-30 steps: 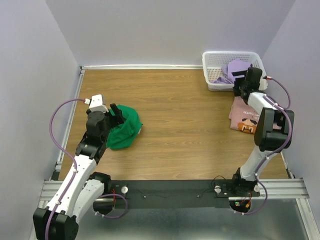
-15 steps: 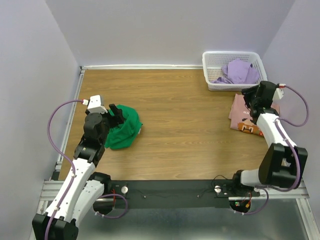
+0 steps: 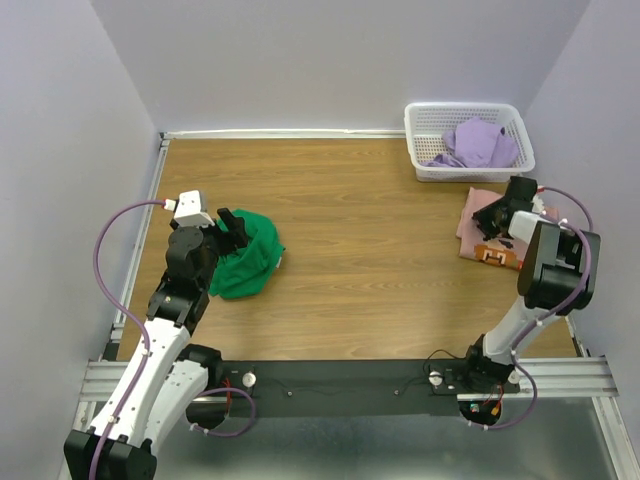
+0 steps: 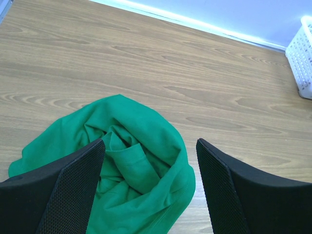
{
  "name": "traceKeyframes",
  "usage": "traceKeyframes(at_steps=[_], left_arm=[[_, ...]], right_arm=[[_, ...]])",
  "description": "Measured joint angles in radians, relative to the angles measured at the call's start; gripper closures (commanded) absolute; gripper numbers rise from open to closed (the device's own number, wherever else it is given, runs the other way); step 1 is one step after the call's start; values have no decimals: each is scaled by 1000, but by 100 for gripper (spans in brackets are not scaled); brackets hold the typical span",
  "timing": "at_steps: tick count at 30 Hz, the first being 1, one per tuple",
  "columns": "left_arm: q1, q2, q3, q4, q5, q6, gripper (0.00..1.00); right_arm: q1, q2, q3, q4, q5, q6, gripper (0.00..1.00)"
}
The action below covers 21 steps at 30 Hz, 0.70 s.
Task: Fold and stack the t-shirts
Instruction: Move the tshirt to the center of the board
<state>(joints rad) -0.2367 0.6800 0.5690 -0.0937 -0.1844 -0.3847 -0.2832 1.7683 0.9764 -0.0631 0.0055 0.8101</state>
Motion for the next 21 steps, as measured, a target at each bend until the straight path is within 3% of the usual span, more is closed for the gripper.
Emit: traceKeyframes(at_steps=[12,21], left_arm=[[0,3,0,1,0,0,17],[0,7,0,1,0,0,17]], right_arm=[[106,67,46,48,-116,-227,63],[121,26,31,-36,-121,-336,62]])
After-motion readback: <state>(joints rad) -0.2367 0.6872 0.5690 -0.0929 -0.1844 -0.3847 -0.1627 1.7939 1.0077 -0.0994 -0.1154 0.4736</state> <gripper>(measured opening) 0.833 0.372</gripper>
